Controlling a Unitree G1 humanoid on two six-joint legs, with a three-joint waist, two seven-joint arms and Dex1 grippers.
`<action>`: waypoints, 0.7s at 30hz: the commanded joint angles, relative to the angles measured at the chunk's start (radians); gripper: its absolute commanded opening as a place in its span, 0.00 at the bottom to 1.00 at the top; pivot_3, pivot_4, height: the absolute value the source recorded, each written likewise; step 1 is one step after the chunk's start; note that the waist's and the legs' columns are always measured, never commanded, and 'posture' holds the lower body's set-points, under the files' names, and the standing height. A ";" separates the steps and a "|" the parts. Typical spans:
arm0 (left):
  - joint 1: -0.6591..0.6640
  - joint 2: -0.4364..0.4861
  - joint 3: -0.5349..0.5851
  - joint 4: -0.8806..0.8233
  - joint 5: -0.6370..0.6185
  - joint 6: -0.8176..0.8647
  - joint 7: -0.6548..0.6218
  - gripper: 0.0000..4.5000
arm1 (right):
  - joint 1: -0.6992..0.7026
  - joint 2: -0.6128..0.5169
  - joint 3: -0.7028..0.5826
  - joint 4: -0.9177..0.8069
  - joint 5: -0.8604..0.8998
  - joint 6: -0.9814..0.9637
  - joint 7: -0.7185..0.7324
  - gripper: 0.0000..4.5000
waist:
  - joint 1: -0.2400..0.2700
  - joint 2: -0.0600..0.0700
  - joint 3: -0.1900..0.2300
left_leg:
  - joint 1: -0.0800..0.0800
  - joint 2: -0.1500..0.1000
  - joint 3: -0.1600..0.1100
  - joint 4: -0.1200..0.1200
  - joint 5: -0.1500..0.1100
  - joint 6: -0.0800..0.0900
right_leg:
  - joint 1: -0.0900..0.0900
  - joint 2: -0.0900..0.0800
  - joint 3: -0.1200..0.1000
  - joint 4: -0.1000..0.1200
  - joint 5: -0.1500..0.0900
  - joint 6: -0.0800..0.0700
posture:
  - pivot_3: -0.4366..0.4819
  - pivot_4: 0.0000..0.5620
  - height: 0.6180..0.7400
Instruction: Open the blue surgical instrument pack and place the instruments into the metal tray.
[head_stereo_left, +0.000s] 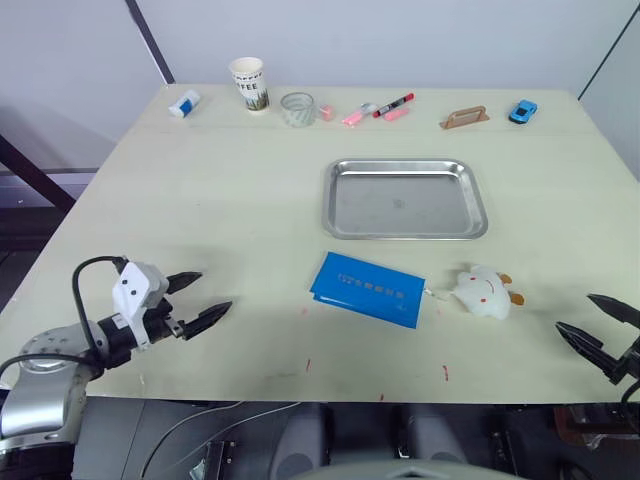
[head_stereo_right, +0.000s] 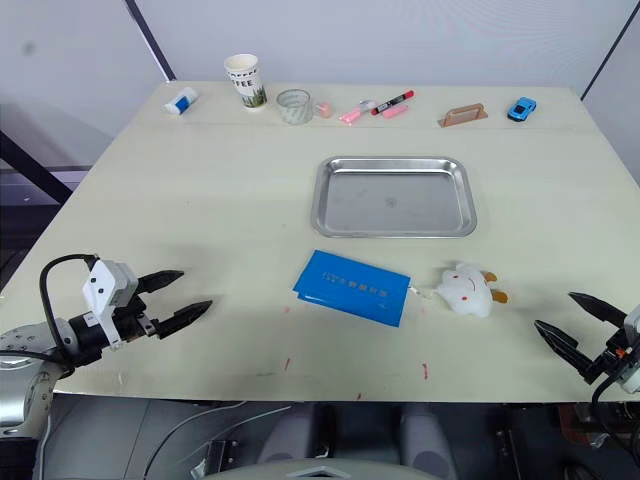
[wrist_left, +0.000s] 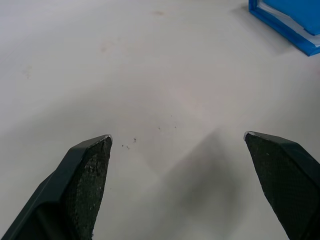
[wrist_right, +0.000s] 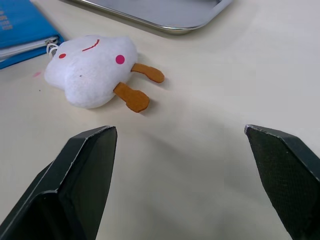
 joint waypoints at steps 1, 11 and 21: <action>-0.006 0.009 0.011 -0.030 -0.021 0.005 -0.004 1.00 | -0.002 -0.004 -0.009 -0.023 0.009 -0.021 -0.001 0.99 | 0.000 0.000 0.000 | 0.000 0.000 0.000 0.000 0.000 0.000 | 0.000 0.000 0.000 0.000 0.000 0.000 | 0.48 0.27 1.00; -0.040 0.013 -0.015 -0.045 -0.057 0.040 -0.050 1.00 | 0.006 0.005 0.031 -0.116 0.046 0.021 0.012 0.99 | 0.000 0.000 0.000 | 0.000 0.000 0.000 0.000 0.000 0.000 | 0.000 0.000 0.000 0.000 0.000 0.000 | 0.48 0.27 1.00; -0.113 0.045 -0.085 -0.011 -0.058 0.011 -0.167 1.00 | -0.001 -0.002 0.135 -0.374 0.122 0.186 -0.051 0.99 | 0.001 0.000 0.000 | 0.000 0.000 0.000 0.000 0.000 0.000 | 0.000 0.000 0.000 0.000 0.000 0.000 | 0.48 0.27 1.00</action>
